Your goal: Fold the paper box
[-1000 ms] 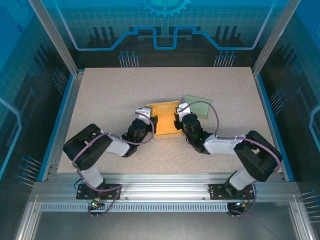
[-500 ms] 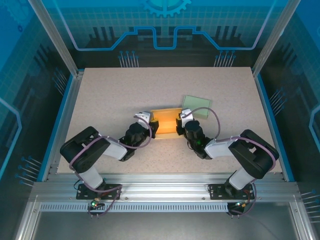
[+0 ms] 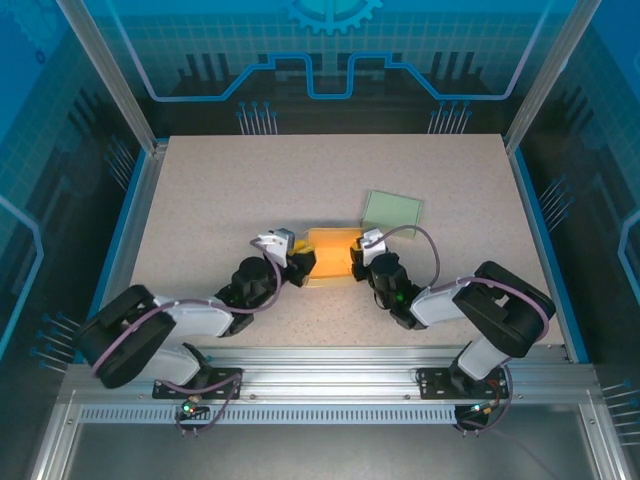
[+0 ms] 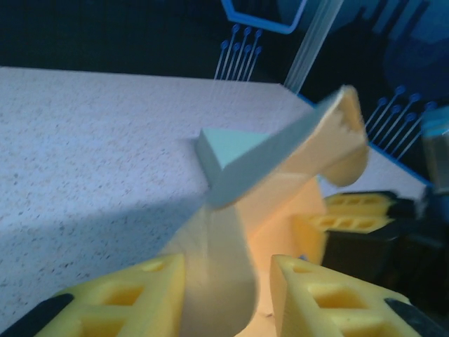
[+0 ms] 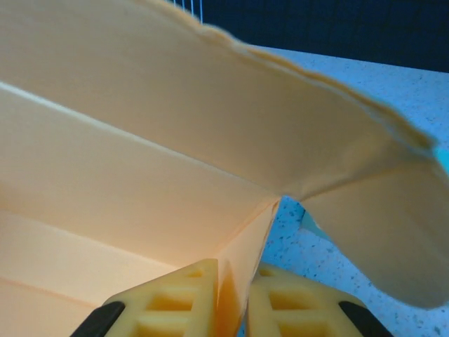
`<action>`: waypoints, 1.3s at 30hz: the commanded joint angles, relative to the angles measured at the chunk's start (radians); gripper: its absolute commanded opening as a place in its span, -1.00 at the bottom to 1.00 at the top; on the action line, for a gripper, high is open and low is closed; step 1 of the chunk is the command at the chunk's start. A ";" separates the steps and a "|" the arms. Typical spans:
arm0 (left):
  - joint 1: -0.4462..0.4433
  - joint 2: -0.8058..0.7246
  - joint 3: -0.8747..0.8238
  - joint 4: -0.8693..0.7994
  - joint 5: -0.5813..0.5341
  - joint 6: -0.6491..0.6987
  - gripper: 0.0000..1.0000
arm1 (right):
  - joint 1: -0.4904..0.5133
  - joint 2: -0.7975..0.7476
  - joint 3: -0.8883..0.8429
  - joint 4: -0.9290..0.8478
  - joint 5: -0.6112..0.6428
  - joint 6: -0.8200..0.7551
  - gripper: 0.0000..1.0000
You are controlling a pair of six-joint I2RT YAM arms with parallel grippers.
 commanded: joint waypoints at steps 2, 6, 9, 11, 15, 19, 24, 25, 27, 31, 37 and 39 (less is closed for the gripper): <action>-0.016 -0.114 -0.020 -0.104 0.071 -0.020 -0.09 | 0.032 0.017 -0.013 0.038 -0.039 0.013 -0.67; -0.016 -0.208 -0.041 -0.187 0.058 -0.010 0.22 | 0.042 0.018 0.007 0.004 -0.021 0.002 -0.66; -0.016 -0.308 -0.067 -0.246 0.031 -0.006 0.37 | 0.046 0.020 0.018 -0.015 -0.008 -0.004 -0.67; -0.016 -0.395 -0.070 -0.322 0.020 -0.002 0.43 | 0.047 0.022 0.021 -0.019 -0.008 -0.008 -0.66; -0.016 -0.569 -0.036 -0.516 -0.013 0.011 0.46 | 0.054 0.030 0.033 -0.030 -0.009 -0.018 -0.67; -0.015 -0.674 0.055 -0.699 -0.070 0.007 0.42 | 0.060 0.042 0.036 -0.029 -0.002 -0.016 -0.67; -0.015 -0.650 0.216 -0.946 -0.147 -0.066 0.30 | 0.070 0.051 0.042 -0.034 0.004 -0.010 -0.67; -0.015 -0.639 0.245 -1.006 -0.178 -0.092 0.27 | 0.072 0.046 0.042 -0.037 0.006 -0.010 -0.67; -0.011 -0.616 0.300 -1.142 -0.254 -0.150 0.15 | 0.074 0.031 0.049 -0.062 0.008 0.000 -0.66; 0.002 -0.596 0.381 -1.346 -0.272 -0.160 0.07 | 0.082 -0.036 0.074 -0.186 0.020 0.023 -0.56; 0.004 -0.644 0.420 -1.482 -0.237 -0.066 0.12 | 0.082 -0.198 0.106 -0.424 0.020 0.039 0.07; 0.004 -0.673 0.404 -1.501 -0.211 -0.044 0.13 | 0.081 -0.254 0.117 -0.517 0.014 0.049 0.16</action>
